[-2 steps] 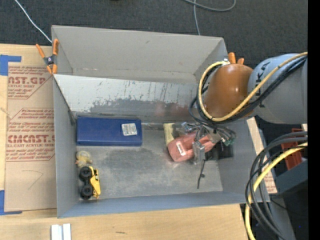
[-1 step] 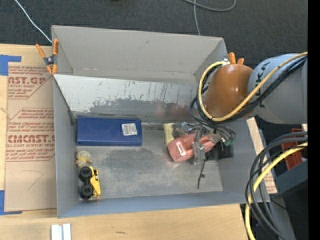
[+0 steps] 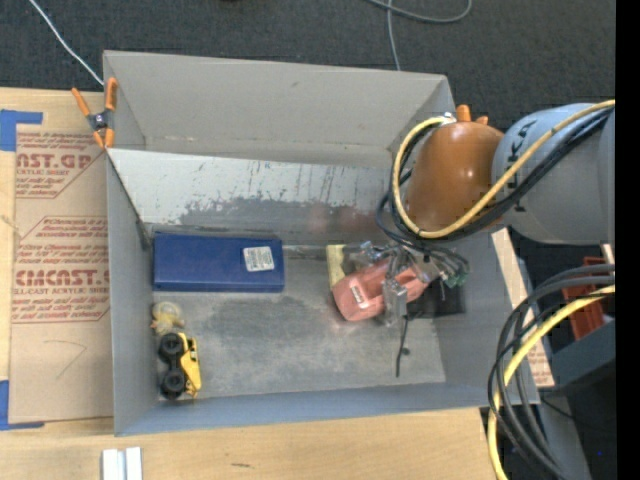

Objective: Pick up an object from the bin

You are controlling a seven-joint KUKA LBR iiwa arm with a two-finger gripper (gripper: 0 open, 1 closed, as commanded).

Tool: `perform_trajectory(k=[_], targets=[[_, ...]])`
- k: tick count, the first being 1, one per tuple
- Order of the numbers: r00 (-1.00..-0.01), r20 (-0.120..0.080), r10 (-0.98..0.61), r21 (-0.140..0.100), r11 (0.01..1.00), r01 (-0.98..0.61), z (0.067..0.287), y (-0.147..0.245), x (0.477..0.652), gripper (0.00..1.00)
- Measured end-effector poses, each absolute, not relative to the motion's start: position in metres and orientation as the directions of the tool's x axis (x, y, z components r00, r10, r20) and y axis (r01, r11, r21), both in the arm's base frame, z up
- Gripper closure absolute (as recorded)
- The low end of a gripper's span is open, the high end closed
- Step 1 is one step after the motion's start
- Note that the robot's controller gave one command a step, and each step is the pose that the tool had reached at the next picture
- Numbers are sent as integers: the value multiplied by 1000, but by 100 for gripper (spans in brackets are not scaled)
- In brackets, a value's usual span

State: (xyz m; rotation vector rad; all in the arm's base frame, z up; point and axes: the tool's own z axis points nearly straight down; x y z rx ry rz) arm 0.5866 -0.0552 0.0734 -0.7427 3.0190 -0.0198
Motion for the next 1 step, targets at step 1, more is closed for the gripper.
perform_trajectory(k=[1], targets=[[-876, -19, -483, -21, 876, -482, 70, -53, 591, 100]])
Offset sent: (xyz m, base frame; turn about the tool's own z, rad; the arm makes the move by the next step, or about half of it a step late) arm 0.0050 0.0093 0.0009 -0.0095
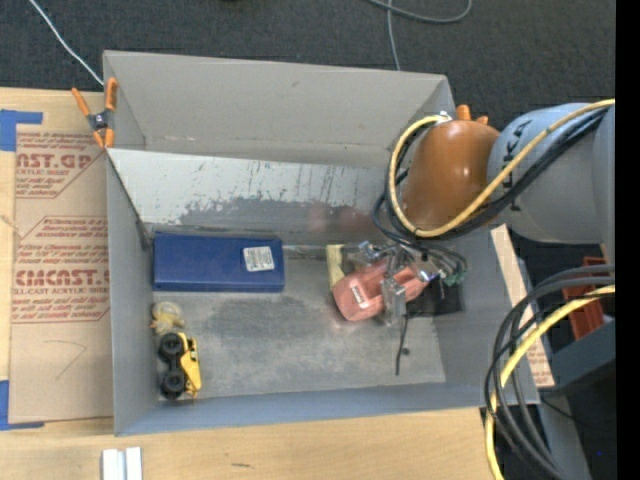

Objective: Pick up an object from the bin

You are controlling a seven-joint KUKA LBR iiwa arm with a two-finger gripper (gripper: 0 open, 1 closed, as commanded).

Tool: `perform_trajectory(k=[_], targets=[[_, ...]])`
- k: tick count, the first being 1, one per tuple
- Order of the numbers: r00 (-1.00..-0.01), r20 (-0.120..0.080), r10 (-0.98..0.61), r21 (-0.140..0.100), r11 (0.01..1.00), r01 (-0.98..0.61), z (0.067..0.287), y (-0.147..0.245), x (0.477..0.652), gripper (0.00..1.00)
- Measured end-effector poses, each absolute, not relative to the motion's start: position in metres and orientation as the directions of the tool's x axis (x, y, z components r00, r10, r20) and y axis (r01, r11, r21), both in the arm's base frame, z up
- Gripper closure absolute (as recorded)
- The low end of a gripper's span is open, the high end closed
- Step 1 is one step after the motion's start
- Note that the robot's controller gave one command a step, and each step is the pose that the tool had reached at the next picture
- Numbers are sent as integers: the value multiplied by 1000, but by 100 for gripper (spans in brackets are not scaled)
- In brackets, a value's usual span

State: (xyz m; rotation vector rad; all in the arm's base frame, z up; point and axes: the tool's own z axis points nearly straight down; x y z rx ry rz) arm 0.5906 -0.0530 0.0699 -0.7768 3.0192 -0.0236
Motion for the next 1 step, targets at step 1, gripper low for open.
perform_trajectory(k=[1], targets=[[-882, -19, -470, -20, 882, -470, 73, -49, 589, 100]])
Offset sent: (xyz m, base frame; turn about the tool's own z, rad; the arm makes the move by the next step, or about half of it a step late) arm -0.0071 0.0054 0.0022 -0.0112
